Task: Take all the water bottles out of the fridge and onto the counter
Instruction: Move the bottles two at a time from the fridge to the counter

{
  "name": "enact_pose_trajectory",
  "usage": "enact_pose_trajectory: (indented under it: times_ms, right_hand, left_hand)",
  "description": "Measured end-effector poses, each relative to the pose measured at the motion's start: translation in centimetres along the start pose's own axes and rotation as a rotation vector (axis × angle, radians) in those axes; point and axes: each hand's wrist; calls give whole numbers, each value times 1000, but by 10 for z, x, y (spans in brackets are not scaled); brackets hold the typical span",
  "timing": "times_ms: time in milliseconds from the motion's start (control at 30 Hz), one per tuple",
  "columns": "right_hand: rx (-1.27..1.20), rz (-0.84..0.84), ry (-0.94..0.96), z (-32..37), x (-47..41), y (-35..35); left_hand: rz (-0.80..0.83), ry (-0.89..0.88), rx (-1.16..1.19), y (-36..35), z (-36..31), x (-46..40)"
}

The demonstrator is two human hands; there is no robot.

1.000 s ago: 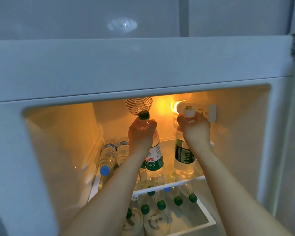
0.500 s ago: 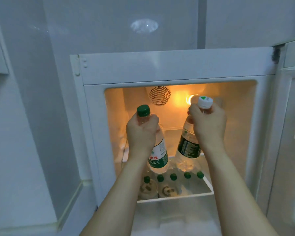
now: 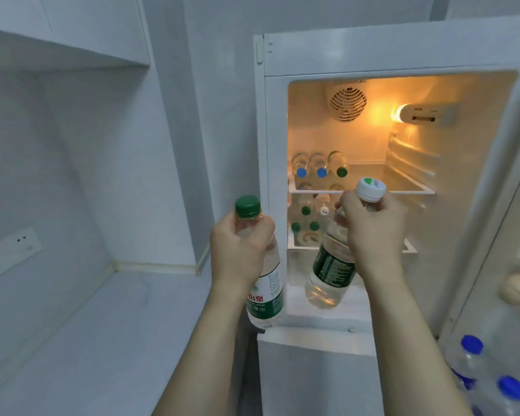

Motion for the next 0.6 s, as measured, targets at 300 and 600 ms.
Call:
enact_pose_trajectory:
  times_ms: [300,600]
  right_hand:
    - [-42,160,-106,19,111,-10]
    - [-89,463,-203,28,168,-5]
  left_hand:
    - [-209,81,-221,105,-10,93]
    - [-429,113,-265,136,-39,173]
Point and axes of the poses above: each hand's wrist, its own x-axis away from the middle knuckle, its own y-axis out of the back of the hand, z = x × y, and after that the axes turned 1 degree about -z, right-handed
